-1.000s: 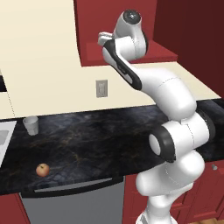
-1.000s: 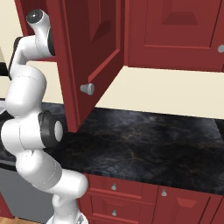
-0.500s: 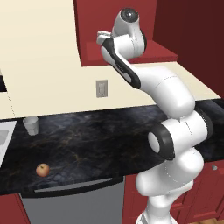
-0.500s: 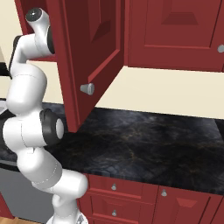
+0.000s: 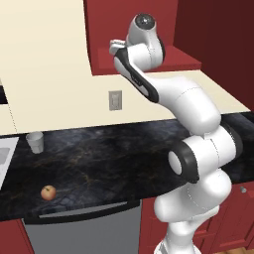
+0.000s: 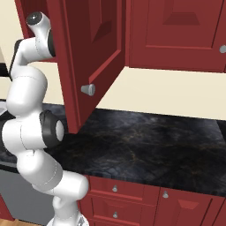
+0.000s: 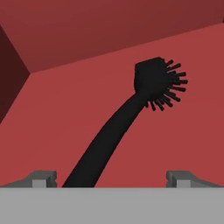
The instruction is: Open the cabinet. Pick the dish brush and place it next to the sink. Then close the cabinet.
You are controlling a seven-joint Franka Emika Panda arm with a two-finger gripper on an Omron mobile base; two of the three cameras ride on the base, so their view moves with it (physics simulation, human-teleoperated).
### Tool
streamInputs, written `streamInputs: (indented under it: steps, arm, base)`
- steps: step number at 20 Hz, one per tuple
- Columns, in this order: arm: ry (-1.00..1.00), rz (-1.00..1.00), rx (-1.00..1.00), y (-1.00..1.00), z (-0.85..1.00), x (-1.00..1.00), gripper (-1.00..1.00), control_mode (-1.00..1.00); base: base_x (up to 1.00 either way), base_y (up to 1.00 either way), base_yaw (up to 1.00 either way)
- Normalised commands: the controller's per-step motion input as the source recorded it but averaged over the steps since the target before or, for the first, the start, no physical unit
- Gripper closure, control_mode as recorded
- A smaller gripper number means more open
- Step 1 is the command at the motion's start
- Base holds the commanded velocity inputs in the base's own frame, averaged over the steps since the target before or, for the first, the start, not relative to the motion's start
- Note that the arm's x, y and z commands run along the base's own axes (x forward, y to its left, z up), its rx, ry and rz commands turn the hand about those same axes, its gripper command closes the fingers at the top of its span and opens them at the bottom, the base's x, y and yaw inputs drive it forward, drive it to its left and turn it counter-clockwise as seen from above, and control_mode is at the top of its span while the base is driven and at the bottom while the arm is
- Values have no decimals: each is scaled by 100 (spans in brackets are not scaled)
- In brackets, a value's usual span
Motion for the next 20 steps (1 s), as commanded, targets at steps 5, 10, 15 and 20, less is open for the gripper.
streamInputs:
  steps: [5,10,15,20]
  arm:
    - [0,-1,-7,0,0,4,-100,-100]
    - [-1,-1,-3,5,0,19,-100,-100]
    - [-2,-1,0,1,-6,1,-100,-100]
    - [0,-3,0,-1,0,0,100,-100]
  base:
    - [0,0,0]
    - [0,0,0]
    - [0,0,0]
    - [0,0,0]
